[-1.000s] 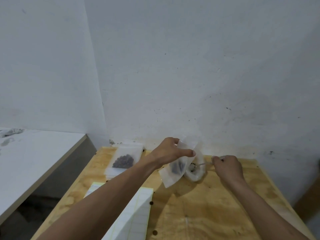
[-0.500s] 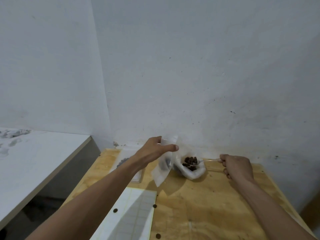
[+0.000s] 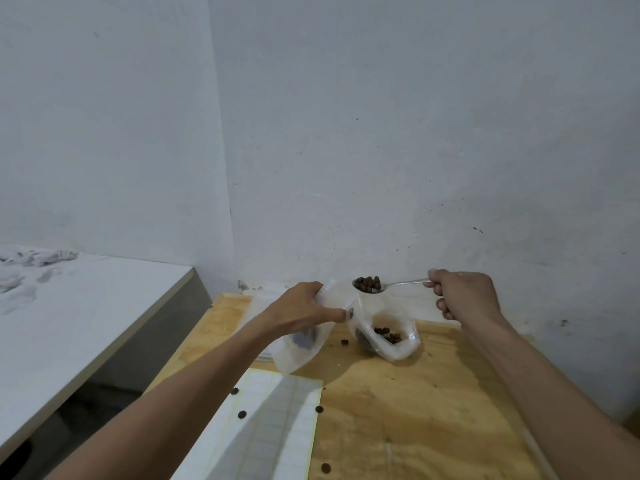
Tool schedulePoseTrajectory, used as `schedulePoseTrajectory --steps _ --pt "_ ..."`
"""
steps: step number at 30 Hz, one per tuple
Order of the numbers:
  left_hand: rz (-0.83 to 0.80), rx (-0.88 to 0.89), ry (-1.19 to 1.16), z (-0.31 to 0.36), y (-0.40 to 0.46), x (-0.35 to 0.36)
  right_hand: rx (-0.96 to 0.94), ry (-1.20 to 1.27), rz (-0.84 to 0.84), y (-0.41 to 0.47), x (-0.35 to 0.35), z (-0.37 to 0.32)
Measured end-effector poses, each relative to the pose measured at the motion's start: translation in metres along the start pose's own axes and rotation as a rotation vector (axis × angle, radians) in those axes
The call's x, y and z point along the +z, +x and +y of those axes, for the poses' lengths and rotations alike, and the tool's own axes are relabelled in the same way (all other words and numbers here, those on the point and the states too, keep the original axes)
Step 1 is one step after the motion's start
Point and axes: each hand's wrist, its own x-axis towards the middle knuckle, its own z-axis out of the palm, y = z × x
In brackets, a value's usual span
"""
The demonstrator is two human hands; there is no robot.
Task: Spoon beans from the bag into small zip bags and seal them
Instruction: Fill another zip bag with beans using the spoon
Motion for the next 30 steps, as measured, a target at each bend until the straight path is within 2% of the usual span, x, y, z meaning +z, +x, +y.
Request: schedulePoseTrajectory --steps 7,15,19,26,30 --pt "0.024 -0.066 0.029 -0.023 -0.004 -0.005 -0.223 -0.126 -0.099 -0.021 0.03 0.008" --pt "0.057 -0.109 0.054 -0.039 -0.003 -0.008 -0.39 -0.204 -0.061 -0.033 0.037 0.009" --pt "0.049 -0.104 0.034 -0.036 -0.003 -0.008 -0.389 -0.222 -0.018 -0.031 0.03 0.007" --pt "0.098 -0.062 -0.097 -0.022 0.001 -0.01 -0.32 -0.38 0.189 -0.011 -0.002 0.002" --pt "0.109 -0.019 -0.225 -0.015 0.006 -0.009 -0.232 -0.452 0.191 -0.008 -0.009 0.028"
